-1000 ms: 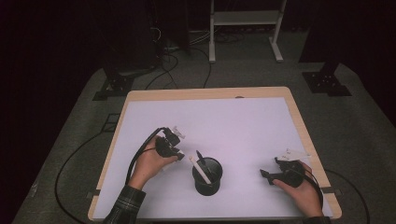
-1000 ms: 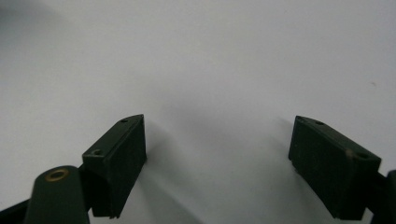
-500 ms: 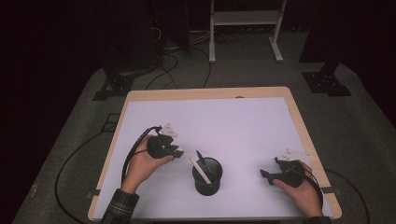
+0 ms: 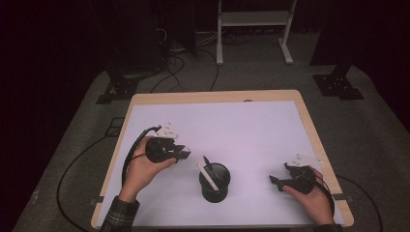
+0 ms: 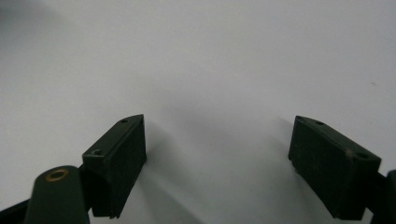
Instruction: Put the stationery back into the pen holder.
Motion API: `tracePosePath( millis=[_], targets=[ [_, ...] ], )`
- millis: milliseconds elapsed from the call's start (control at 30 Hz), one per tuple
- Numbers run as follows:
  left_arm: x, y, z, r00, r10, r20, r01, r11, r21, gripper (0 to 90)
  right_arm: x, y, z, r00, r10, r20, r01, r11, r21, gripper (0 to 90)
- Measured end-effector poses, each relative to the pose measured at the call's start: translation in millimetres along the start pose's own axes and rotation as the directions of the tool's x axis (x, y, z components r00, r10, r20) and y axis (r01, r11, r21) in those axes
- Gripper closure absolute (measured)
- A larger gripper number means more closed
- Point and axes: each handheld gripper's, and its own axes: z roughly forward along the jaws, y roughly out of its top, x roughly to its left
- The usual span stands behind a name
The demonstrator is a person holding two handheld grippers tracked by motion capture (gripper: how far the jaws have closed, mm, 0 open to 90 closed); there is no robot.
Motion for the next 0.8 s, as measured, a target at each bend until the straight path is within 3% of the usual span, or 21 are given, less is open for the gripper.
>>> tracePosePath(
  millis=[267, 400, 567, 800],
  targets=[
    [-10.8, 12.4, -14.3, 0.9996, 0.024, 0.017, -0.023, 0.9971, -0.073, 71.1, 0.0, 0.0, 0.0, 1.0000, 0.001, 0.000, -0.001, 1.000, 0.000, 18.0],
    [-18.7, 20.6, -21.5, 0.9979, 0.042, 0.049, -0.035, 0.9922, -0.119, 71.1, 0.1, 0.1, 0.0, 1.0000, 0.001, 0.000, -0.001, 1.000, 0.001, 18.0],
    [-33.5, 31.1, -26.3, 0.9921, 0.074, 0.101, -0.057, 0.9844, -0.167, 71.1, 0.0, 0.0, 0.1, 1.0000, 0.000, 0.000, 0.000, 1.000, 0.000, 18.0],
    [-47.3, 39.4, -16.6, 0.9825, 0.105, 0.154, -0.076, 0.9807, -0.180, 71.0, 0.1, 0.0, 0.0, 1.0000, 0.002, 0.000, -0.002, 1.000, 0.001, 18.0]
  ],
)
